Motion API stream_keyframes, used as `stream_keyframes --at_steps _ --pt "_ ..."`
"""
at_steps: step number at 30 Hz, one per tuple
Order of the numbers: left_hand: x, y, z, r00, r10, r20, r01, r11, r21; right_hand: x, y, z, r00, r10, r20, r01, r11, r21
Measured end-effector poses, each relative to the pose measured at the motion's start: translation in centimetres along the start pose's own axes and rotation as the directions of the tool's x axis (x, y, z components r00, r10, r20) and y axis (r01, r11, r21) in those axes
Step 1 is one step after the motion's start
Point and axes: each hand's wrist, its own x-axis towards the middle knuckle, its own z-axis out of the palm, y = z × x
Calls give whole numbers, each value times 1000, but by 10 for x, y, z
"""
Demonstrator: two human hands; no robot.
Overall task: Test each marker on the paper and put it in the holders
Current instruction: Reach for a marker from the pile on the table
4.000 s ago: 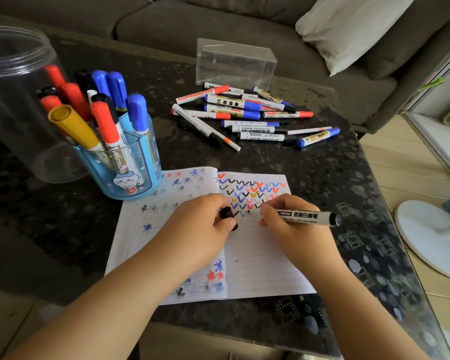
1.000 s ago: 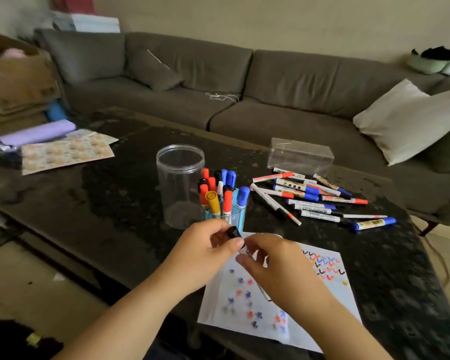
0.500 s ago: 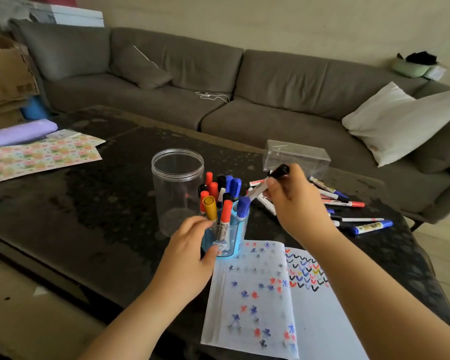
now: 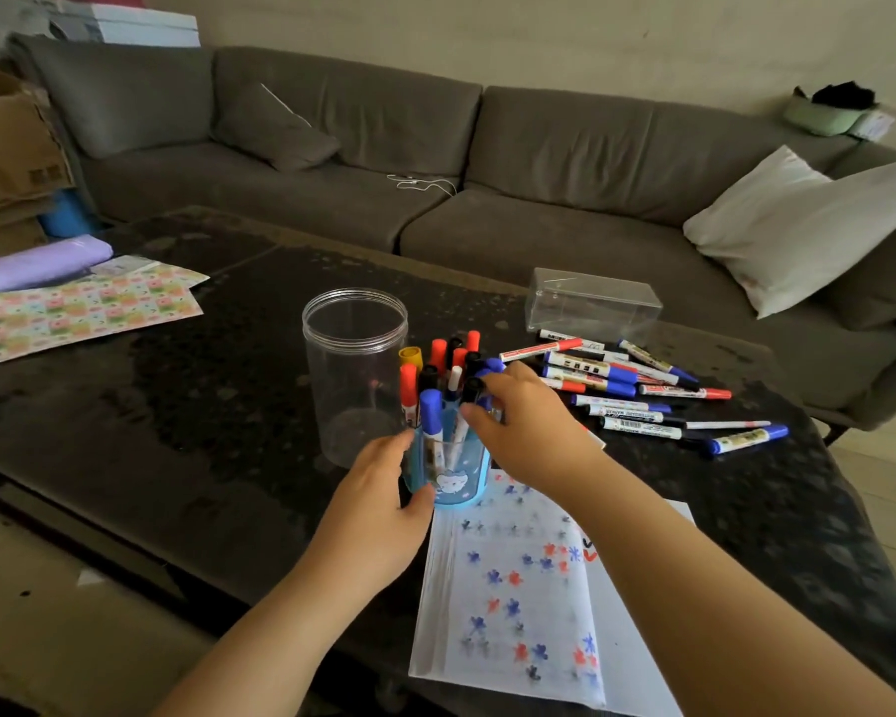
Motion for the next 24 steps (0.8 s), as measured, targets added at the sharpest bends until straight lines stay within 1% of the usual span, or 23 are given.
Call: stream_keyframes --at_steps 3,5,8,11,13,15,17,20,24 --pt "-1 4 5 999 -20 -41 21 999 26 -6 5 -1 998 -12 -64 18 995 97" --pt "-2 11 10 1000 -5 -26 6 1000 24 -14 15 -3 990 37 -137 -11 983 184" --pt "0 25 23 999 47 27 -47 999 1 -29 44 -4 967 199 -159 -156 957 246" --pt "9 41 41 996 79 35 -78 997 -26 -37 78 -2 926 365 -101 -332 911 243" --pt "16 49 55 994 106 41 -105 994 -22 -38 100 1 901 427 -72 -407 891 199" --pt "21 51 69 992 118 36 -118 993 -17 -35 118 4 900 430 -72 -420 900 116" --pt "25 48 81 993 113 26 -113 994 -6 -28 132 8 910 408 -70 -407 913 33" --pt "35 45 89 994 110 19 -111 992 61 -6 144 17 927 370 -56 -374 922 -101" --pt "44 46 86 994 102 -23 -101 993 56 25 151 29 951 303 -66 -308 900 -308"
